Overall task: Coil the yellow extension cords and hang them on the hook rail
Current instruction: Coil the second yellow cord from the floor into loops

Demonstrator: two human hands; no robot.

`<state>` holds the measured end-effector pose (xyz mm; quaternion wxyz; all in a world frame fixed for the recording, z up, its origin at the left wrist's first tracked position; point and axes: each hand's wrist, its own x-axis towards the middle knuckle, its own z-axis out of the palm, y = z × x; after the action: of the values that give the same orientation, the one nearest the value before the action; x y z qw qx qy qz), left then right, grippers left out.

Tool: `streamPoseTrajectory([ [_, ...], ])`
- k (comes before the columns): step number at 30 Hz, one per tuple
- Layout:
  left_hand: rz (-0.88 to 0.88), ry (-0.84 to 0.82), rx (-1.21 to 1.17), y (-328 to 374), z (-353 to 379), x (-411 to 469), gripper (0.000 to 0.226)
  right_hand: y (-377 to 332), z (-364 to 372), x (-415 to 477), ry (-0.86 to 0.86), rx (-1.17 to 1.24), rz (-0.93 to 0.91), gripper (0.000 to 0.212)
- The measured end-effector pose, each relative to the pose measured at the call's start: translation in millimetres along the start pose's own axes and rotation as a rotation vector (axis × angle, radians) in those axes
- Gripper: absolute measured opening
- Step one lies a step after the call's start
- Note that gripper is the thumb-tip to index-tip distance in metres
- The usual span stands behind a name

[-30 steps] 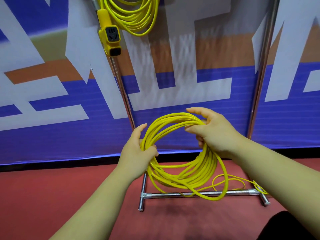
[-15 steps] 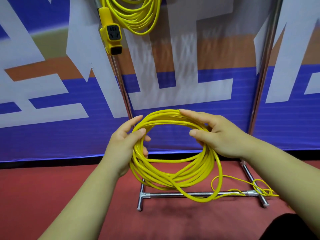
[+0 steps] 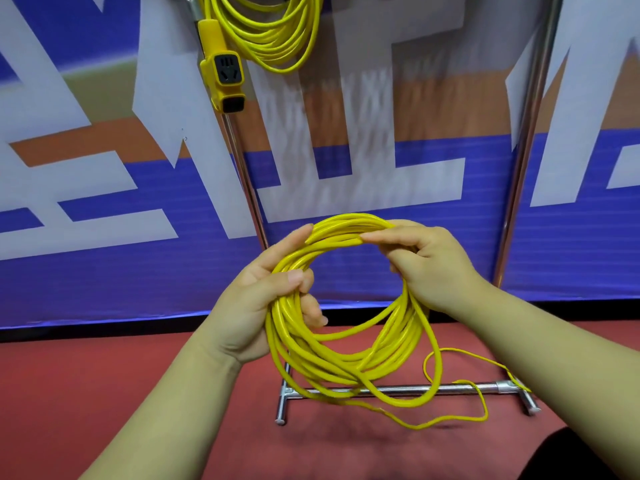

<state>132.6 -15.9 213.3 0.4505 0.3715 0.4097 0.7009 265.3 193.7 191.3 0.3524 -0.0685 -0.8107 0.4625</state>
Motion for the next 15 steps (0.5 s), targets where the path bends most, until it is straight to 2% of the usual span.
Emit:
streamPoseTrajectory([
  [3,0.007,-0.024,-0.075,-2.3,3.5,-0.8,0.064,2.2,5.0,-0.5,0.047,0.056,0.025,0.05],
  [8,0.084,0.058,-0.095,0.0,9.4,-1.1,0.063,7.7,20.6,4.7,0.158,0.16,0.093,0.046],
  [12,0.12,0.015,-0.079,3.4,8.6,-7.0,0.064,0.4,22.4,5.7,0.113,0.256,0.128,0.04],
  [15,0.124,-0.006,-0.089,5.4,7.0,-5.9,0.064,0.9,23.1,6.7,0.145,0.247,0.124,0.04],
])
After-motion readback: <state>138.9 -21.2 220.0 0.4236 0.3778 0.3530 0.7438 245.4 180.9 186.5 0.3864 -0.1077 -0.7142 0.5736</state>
